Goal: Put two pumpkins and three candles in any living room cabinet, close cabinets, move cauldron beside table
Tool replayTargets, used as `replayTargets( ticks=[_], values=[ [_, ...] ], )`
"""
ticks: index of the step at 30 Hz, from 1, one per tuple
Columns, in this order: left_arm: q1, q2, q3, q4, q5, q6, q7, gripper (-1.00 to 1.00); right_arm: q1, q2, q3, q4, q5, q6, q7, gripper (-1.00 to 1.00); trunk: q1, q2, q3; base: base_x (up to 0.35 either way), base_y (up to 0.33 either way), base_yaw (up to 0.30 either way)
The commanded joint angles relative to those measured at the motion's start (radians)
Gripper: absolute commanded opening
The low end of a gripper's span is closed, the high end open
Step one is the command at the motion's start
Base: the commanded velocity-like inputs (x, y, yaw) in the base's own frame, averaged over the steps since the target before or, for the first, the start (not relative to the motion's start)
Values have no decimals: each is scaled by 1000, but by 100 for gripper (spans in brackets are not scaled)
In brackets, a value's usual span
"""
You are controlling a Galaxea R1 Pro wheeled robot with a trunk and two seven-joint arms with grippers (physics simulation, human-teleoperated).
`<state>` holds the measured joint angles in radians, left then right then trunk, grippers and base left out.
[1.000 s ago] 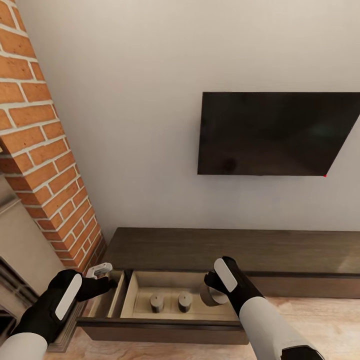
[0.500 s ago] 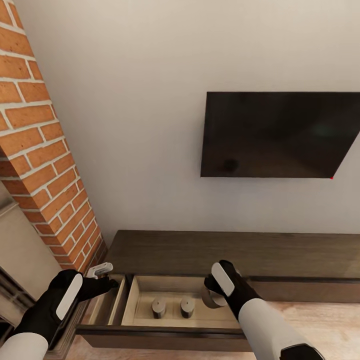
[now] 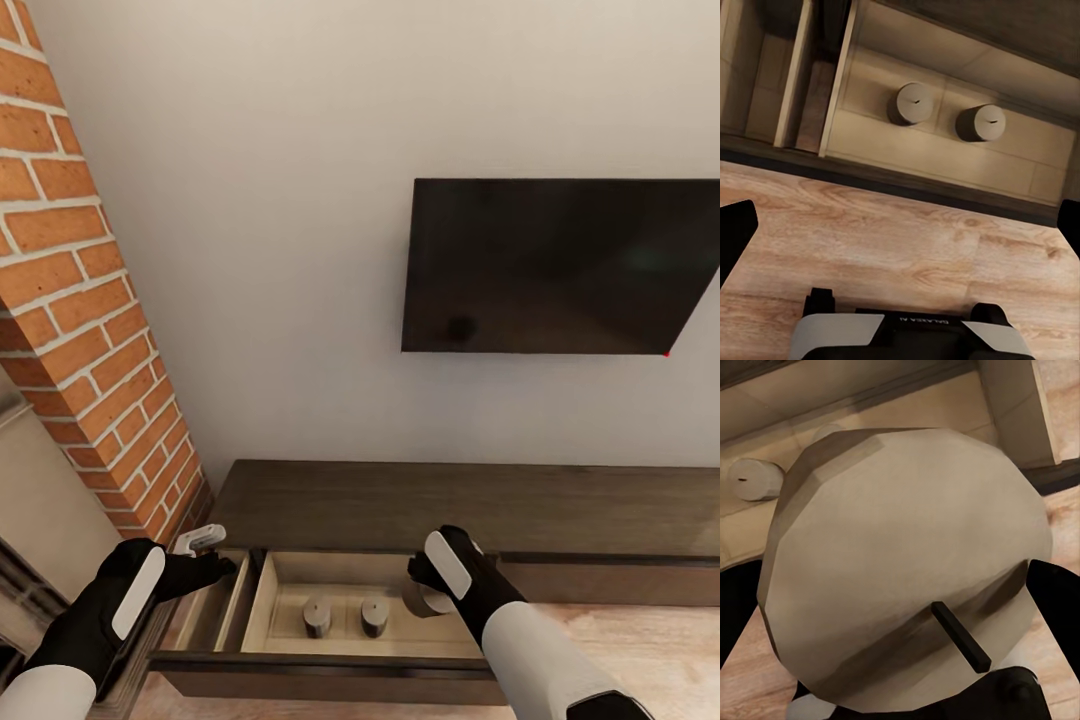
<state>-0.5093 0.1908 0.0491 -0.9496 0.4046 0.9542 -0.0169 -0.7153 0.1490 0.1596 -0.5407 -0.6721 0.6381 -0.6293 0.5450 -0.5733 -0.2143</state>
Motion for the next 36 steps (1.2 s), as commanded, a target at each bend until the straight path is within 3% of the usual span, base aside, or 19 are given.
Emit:
replayTargets(
  ticks=[1,19,36],
  values=[
    [0,0,0,0,0,0,0,100,0,-3,0,0,-2,0,6,-100,4,-7,-3,0,0,0],
    [0,1,0,0,-1,-3,0,100,0,-9,-1,1,-6,10,14,-100,73,-133,-60,0,0,-131],
    [0,2,0,2,-1,-3,-1,100,1,2,3,0,-3,5,14,-100,73,-133,-60,66,7,-4]
  ],
)
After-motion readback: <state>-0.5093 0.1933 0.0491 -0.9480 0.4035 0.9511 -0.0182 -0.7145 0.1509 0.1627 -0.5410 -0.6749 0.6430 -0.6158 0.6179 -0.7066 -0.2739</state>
